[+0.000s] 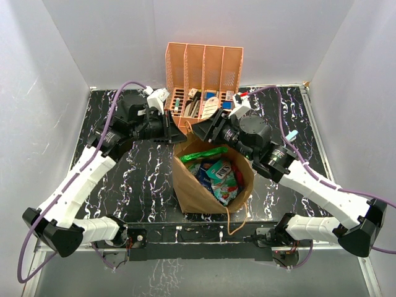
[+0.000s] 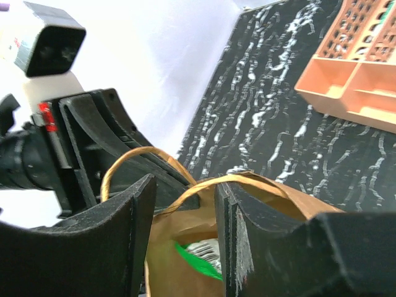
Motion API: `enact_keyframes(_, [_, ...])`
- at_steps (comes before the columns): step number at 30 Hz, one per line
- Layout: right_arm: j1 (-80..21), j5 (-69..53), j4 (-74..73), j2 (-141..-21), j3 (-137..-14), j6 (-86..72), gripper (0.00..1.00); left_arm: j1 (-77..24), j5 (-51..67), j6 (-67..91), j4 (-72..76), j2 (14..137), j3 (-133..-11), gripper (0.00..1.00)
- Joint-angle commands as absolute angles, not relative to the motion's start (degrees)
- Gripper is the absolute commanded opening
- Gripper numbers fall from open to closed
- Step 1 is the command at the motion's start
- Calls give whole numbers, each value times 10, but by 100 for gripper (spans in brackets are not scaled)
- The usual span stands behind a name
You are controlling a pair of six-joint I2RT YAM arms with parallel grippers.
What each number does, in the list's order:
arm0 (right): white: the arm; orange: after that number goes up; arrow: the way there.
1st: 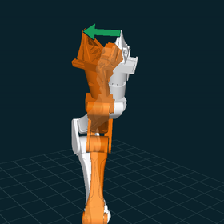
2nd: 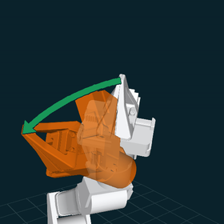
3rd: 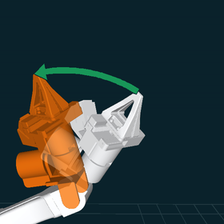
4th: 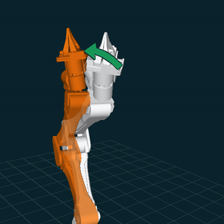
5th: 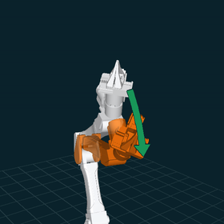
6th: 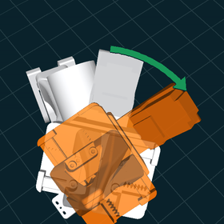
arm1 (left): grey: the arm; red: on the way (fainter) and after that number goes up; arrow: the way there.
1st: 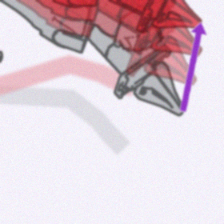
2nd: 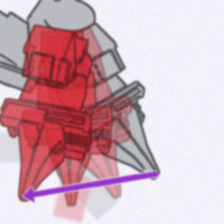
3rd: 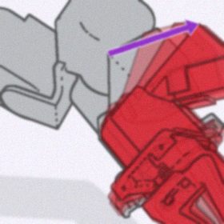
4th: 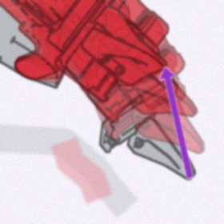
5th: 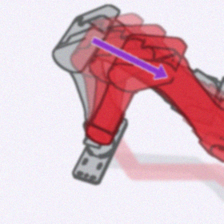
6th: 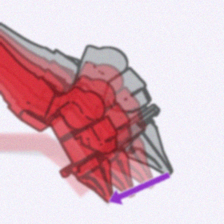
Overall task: Take the snacks out of the paper bag
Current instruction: Adjust the paper bag at the center of the board.
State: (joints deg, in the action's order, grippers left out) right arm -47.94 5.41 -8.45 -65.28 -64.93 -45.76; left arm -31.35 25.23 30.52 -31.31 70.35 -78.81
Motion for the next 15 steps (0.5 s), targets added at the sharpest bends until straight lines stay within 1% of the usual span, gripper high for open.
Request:
enact_keyframes(1, [-477,12,16,-644,-672,-531,44,-313,220,288,-311,665,-821,14])
enact_keyframes(5, [-471,10,13,-665,-685,-557,44,-313,200,265,-327,649,-830,40])
enact_keyframes(10, [-461,21,11,-666,-681,-583,44,-313,212,232,-290,616,-817,68])
enact_keyframes(13, [-452,30,5,-658,-677,-595,44,-313,248,182,-265,618,-807,81])
enact_keyframes(15, [-446,33,5,-653,-675,-601,44,-313,258,132,-256,625,-802,84])
